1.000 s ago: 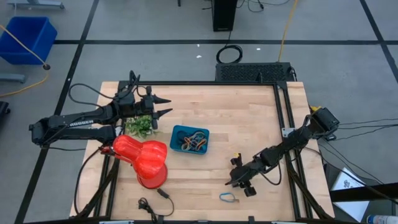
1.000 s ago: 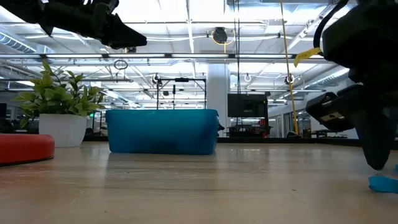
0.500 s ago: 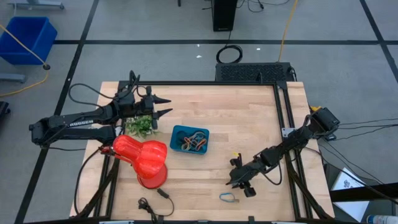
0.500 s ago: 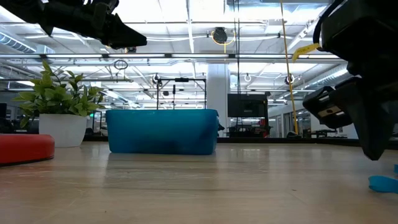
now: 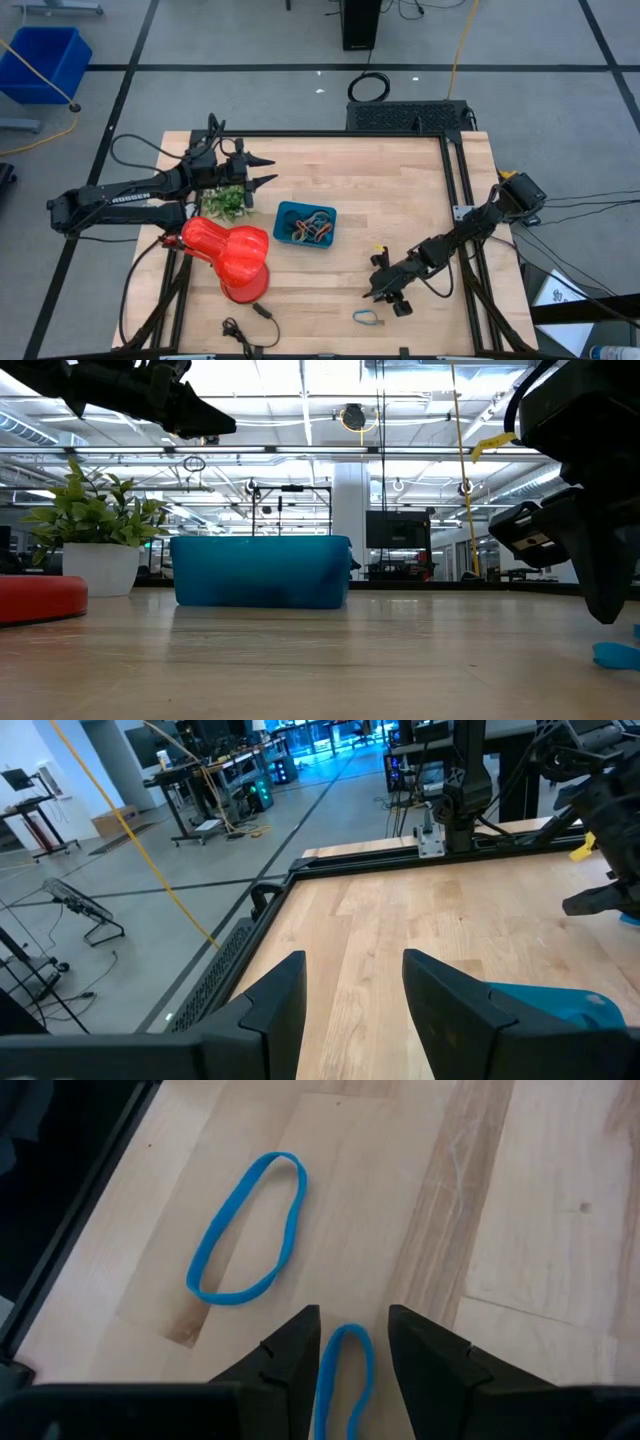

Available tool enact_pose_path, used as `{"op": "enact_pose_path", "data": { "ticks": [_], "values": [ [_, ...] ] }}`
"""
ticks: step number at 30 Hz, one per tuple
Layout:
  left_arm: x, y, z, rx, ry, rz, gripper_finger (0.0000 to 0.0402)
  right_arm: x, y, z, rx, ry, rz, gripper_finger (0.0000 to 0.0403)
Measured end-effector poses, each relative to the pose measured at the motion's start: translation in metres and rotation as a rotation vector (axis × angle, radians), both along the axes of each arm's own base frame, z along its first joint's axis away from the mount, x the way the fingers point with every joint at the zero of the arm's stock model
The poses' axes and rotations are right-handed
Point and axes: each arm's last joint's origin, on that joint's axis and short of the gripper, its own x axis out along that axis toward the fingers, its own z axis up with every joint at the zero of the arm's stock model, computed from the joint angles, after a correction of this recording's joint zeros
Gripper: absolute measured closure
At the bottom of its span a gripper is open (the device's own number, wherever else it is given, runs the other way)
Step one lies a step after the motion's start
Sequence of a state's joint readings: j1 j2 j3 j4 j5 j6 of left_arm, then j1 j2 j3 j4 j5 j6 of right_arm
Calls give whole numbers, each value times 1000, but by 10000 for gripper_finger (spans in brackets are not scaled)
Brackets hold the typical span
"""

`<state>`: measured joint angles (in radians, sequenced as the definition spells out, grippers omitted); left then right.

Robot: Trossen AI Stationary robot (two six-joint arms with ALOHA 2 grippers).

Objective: Pick and place rubber bands into bin
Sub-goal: Put the blue rubber band into the blue bin

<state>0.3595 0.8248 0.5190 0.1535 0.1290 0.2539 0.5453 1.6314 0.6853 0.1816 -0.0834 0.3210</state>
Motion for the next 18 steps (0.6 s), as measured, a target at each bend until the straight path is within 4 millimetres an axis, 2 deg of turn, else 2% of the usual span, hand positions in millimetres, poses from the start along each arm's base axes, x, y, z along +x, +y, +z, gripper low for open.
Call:
{"op": "enact_pose_path", "data": {
  "ticks": [18],
  "values": [
    [0,0,0,0,0,0,227,-7,-6,-7,-18,36,29,288]
  ]
}}
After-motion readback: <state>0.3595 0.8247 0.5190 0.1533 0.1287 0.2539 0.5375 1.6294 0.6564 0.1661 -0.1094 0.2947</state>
